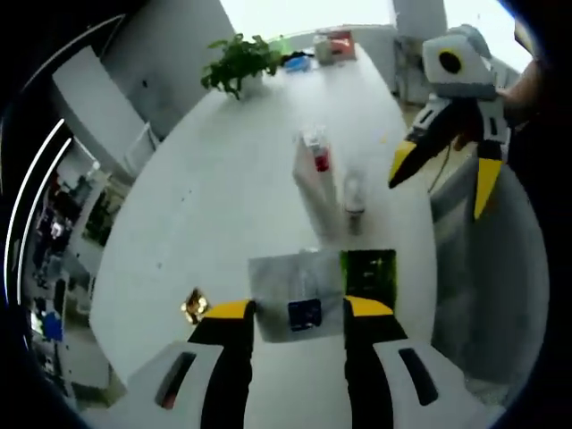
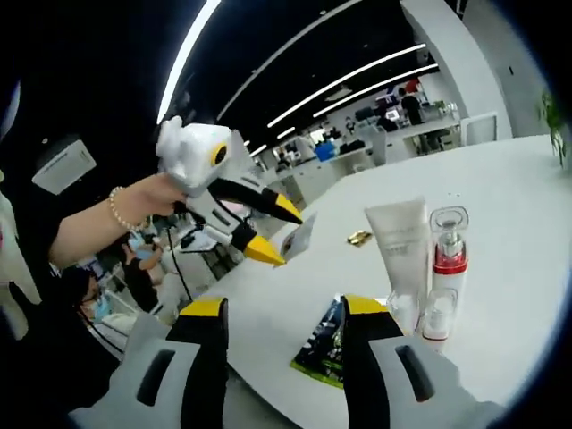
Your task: Arrange the skincare products in the storage area until every visible bottle or jar stands upright without overlapping.
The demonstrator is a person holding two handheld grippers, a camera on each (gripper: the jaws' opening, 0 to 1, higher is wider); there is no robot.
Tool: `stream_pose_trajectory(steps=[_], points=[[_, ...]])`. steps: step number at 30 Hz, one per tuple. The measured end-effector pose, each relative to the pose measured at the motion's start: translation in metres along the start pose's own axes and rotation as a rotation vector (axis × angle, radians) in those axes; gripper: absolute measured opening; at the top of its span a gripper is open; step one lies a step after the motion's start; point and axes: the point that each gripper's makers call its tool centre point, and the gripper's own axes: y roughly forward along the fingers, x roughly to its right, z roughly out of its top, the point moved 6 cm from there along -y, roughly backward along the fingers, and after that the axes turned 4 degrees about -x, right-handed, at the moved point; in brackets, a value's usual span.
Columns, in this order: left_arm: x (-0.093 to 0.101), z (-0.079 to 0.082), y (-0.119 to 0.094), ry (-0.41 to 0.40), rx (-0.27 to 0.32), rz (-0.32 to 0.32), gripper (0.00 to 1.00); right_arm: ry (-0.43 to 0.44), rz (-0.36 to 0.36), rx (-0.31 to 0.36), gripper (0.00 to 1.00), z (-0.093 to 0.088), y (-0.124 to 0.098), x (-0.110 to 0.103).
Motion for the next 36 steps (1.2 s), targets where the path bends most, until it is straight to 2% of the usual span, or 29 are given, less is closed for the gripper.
stream_pose_trajectory(steps=[3,7,15,24,27,36], points=[[0.012,-0.002,-0.004,-0.012,0.009,-0.006,0.41,0.019,0.028,0.02,0.36,0.009,0.004,0.0],[0.023,0.001,-0.01,0.0,0.013,-0.013,0.41,0.086,0.072,0.029,0.33,0.013,0.015,-0.001],[0.032,0.013,-0.024,0.025,0.036,0.012,0.41,0.192,0.142,0.04,0.24,0.018,0.035,-0.009],[0.032,0.023,-0.027,0.031,0.065,0.008,0.41,0.205,0.174,0.023,0.11,0.019,0.041,-0.016],[0.032,0.023,-0.027,0.027,0.073,0.005,0.41,0.204,0.177,0.026,0.03,0.018,0.04,-0.017],[0.033,0.025,-0.028,0.007,0.085,0.007,0.41,0.224,0.182,0.049,0.01,0.018,0.036,-0.018]])
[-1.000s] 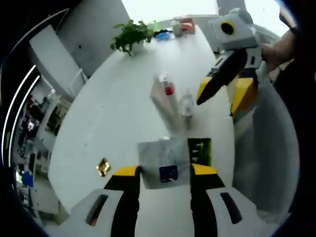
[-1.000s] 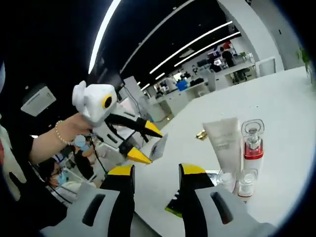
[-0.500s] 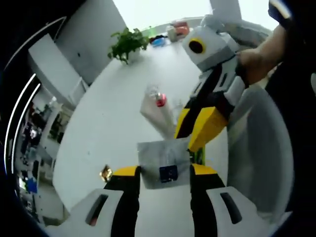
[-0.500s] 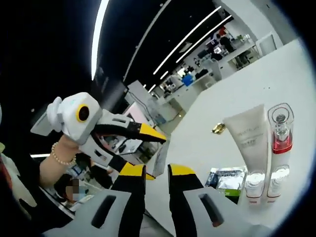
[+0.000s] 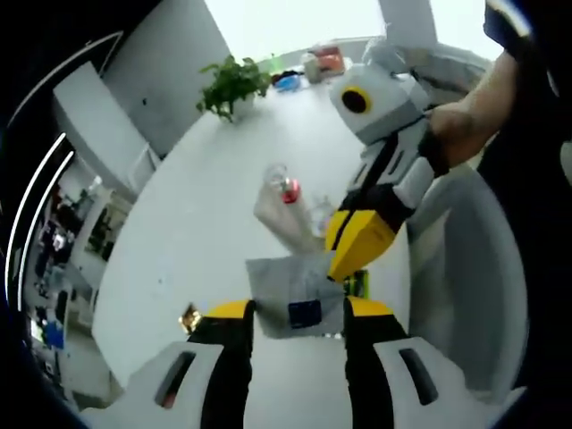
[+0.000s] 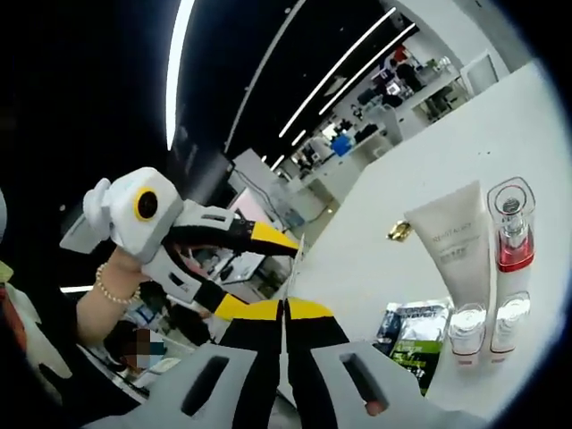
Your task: Arrange the skincare products in the storage area until every visible bottle or jar stands upright without overlapping.
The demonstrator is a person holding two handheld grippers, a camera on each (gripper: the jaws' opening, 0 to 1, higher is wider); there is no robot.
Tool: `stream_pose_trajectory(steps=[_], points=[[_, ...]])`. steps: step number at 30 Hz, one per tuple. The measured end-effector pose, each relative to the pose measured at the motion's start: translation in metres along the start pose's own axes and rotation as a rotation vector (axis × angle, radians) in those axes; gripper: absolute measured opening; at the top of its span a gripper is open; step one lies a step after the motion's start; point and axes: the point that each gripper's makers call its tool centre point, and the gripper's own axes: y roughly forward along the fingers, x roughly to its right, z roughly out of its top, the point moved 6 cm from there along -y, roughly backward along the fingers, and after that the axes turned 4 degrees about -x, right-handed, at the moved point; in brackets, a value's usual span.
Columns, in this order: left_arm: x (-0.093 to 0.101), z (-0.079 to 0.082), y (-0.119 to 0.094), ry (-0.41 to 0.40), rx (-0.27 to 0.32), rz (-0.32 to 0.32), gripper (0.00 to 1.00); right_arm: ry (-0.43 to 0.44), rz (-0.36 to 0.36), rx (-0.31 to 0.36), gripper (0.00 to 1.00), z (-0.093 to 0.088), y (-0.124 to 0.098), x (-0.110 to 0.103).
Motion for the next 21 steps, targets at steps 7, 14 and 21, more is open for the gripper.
stream_pose_trajectory(steps=[7,14,21], points=[[-0.005,-0.001,-0.01,-0.346,0.254,-0.035,0.59,0.107,0.016,0.084,0.01,0.004,-0.013,0.001],[-0.004,-0.03,-0.024,-0.843,0.554,-0.08,0.5,0.259,0.086,0.171,0.01,0.005,-0.021,-0.003],[0.021,-0.032,-0.03,-1.072,0.759,-0.185,0.38,0.339,0.163,0.243,0.01,0.01,-0.018,-0.015]])
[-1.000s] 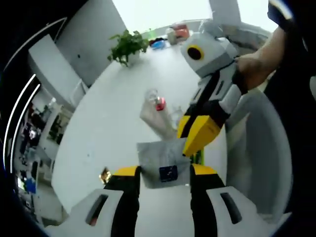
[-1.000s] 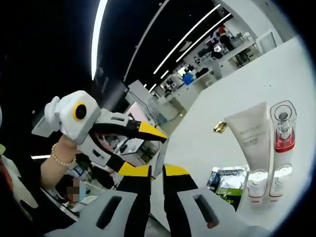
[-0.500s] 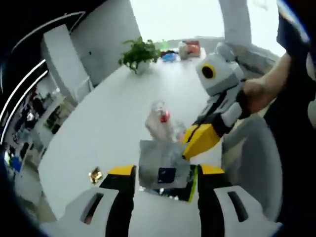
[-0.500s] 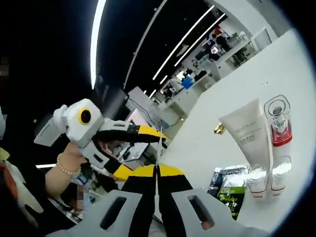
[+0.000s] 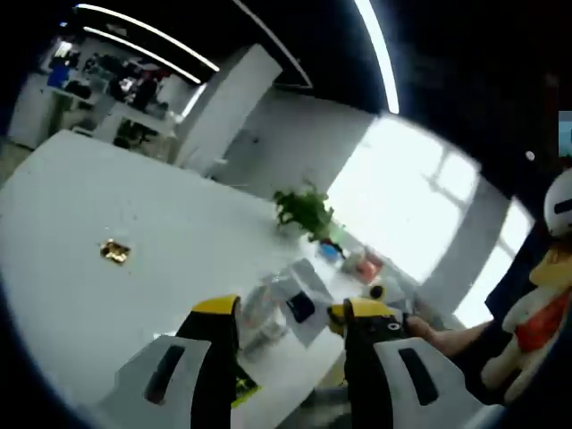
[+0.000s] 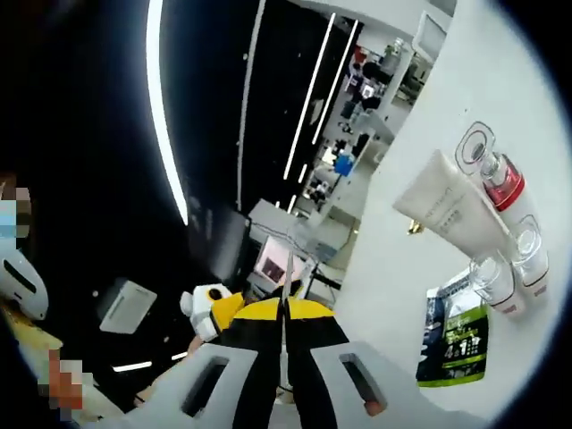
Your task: Arrange the skincare products in the storage area until every visible bottle or jar stands upright without overlapping.
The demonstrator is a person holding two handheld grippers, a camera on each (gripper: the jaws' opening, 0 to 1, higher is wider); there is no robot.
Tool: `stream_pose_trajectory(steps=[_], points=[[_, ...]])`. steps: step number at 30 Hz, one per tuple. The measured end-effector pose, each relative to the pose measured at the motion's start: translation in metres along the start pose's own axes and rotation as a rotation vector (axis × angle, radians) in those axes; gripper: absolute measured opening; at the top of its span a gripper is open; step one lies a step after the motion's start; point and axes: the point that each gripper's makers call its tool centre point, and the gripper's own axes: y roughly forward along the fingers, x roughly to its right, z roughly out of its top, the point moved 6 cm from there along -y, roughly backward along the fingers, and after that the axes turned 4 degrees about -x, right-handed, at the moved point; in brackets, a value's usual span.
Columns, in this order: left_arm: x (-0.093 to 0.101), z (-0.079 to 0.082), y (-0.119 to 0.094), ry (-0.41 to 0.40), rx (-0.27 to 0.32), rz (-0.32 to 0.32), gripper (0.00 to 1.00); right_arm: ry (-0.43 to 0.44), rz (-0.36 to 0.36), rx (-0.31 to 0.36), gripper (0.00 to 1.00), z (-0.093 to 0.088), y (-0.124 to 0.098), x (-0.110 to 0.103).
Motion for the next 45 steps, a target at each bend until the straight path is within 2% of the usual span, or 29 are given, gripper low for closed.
stream_pose_trajectory(steps=[2,5,7,10,13,17,19,20,21,24,27,29,33,35,37,40,43,45], points=[[0.003,-0.009,0.002,-0.024,0.001,-0.003,0.36,0.005,0.016,0.007,0.01,0.0,0.003,-0.003],[0.01,-0.016,0.005,-0.075,0.039,-0.016,0.32,-0.004,0.028,0.007,0.01,-0.001,0.006,-0.007],[0.014,-0.014,0.004,-0.111,0.094,-0.035,0.24,-0.001,0.034,0.009,0.01,-0.001,0.006,-0.007],[0.015,-0.013,0.002,-0.145,0.131,-0.047,0.13,0.015,0.038,0.019,0.01,-0.002,0.006,-0.006],[0.016,-0.013,0.003,-0.158,0.135,-0.054,0.05,0.015,0.039,0.02,0.01,-0.003,0.006,-0.008],[0.017,-0.012,0.006,-0.149,0.127,-0.036,0.04,0.005,0.035,0.02,0.01,-0.004,0.006,-0.01],[0.014,-0.009,0.006,-0.165,0.155,-0.02,0.03,-0.058,0.025,0.005,0.01,-0.005,0.006,-0.011],[0.014,-0.005,0.005,-0.188,0.195,-0.028,0.01,-0.087,0.023,-0.004,0.02,-0.004,0.005,-0.01],[0.016,-0.005,0.004,-0.235,0.194,-0.049,0.01,-0.127,0.034,-0.023,0.02,-0.006,0.005,-0.012],[0.017,-0.005,0.0,-0.245,0.172,-0.066,0.0,-0.271,0.001,-0.077,0.1,-0.005,0.003,-0.012],[0.021,-0.004,-0.007,-0.237,0.154,-0.083,0.0,-0.255,0.03,-0.071,0.24,0.003,0.003,-0.016],[0.022,-0.005,-0.013,-0.244,0.149,-0.104,0.0,-0.274,0.048,-0.083,0.3,0.01,0.004,-0.019],[0.027,-0.01,-0.02,-0.26,0.141,-0.132,0.0,-0.31,0.062,-0.118,0.34,0.02,0.011,-0.019],[0.028,-0.015,-0.022,-0.257,0.128,-0.133,0.0,-0.349,0.053,-0.147,0.32,0.021,0.014,-0.018],[0.027,-0.021,-0.023,-0.259,0.115,-0.127,0.0,-0.395,0.057,-0.19,0.24,0.02,0.018,-0.019],[0.026,-0.026,-0.026,-0.268,0.113,-0.127,0.0,-0.415,0.069,-0.233,0.12,0.014,0.024,-0.022],[0.024,-0.027,-0.029,-0.275,0.126,-0.126,0.0,-0.44,0.066,-0.288,0.1,0.005,0.027,-0.022],[0.022,-0.027,-0.031,-0.282,0.131,-0.122,0.0,-0.458,0.063,-0.3,0.07,0.003,0.029,-0.022]])
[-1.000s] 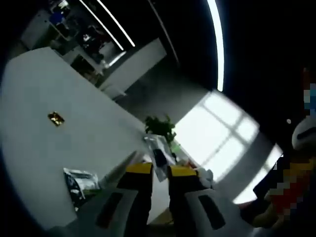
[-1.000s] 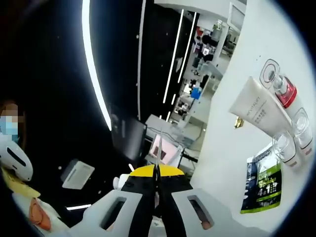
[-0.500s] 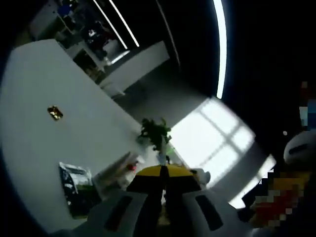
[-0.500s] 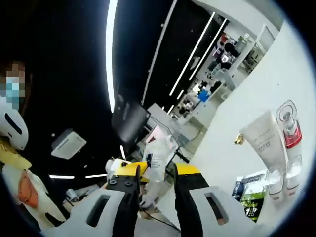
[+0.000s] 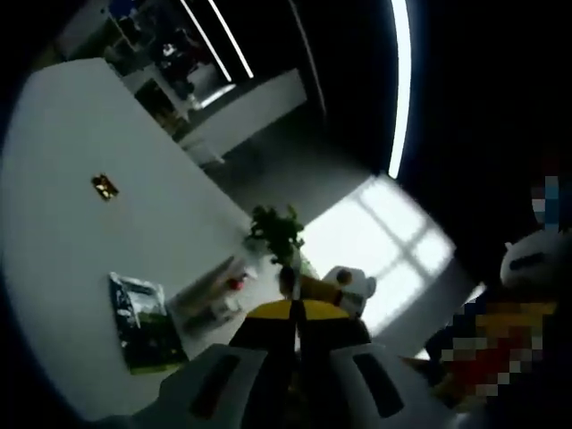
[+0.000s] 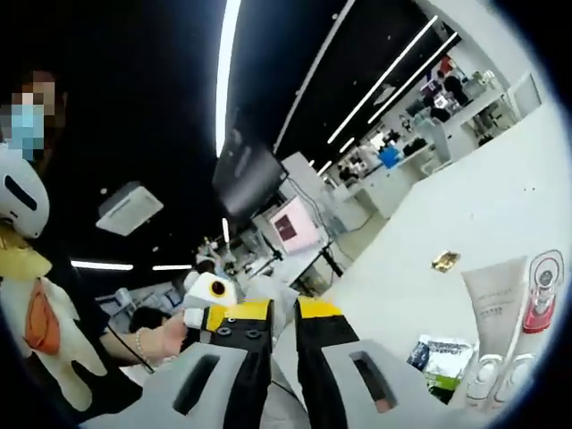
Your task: Arrange the skincare products in the storage area until every visible bottle or jar stands upright without overlapping.
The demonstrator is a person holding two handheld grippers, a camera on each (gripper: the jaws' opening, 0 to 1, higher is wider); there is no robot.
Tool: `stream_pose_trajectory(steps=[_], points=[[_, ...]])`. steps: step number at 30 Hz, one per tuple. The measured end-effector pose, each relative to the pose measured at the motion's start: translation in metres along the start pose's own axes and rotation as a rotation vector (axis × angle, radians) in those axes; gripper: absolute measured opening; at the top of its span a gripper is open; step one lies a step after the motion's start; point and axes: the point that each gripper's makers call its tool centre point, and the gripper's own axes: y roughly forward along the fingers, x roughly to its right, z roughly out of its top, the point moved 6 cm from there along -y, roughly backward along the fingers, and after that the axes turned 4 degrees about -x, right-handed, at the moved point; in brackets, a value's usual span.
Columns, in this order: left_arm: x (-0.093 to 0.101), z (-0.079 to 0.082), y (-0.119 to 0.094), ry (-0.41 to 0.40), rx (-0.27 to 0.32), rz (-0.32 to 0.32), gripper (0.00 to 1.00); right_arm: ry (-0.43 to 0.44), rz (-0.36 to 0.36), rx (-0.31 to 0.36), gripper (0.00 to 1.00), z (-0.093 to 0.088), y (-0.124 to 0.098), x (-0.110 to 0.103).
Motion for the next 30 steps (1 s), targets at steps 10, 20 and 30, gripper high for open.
stream_pose_trajectory(steps=[10,20,30], points=[[-0.025,-0.006,-0.019,-0.018,0.005,0.133,0.01,-0.204,-0.108,-0.102,0.01,-0.012,0.022,0.001],[-0.061,-0.022,-0.039,-0.02,-0.052,0.368,0.01,-0.317,-0.146,-0.301,0.01,-0.048,0.05,0.014],[-0.095,-0.034,-0.042,-0.015,-0.131,0.492,0.01,-0.394,-0.222,-0.489,0.01,-0.082,0.067,0.038]])
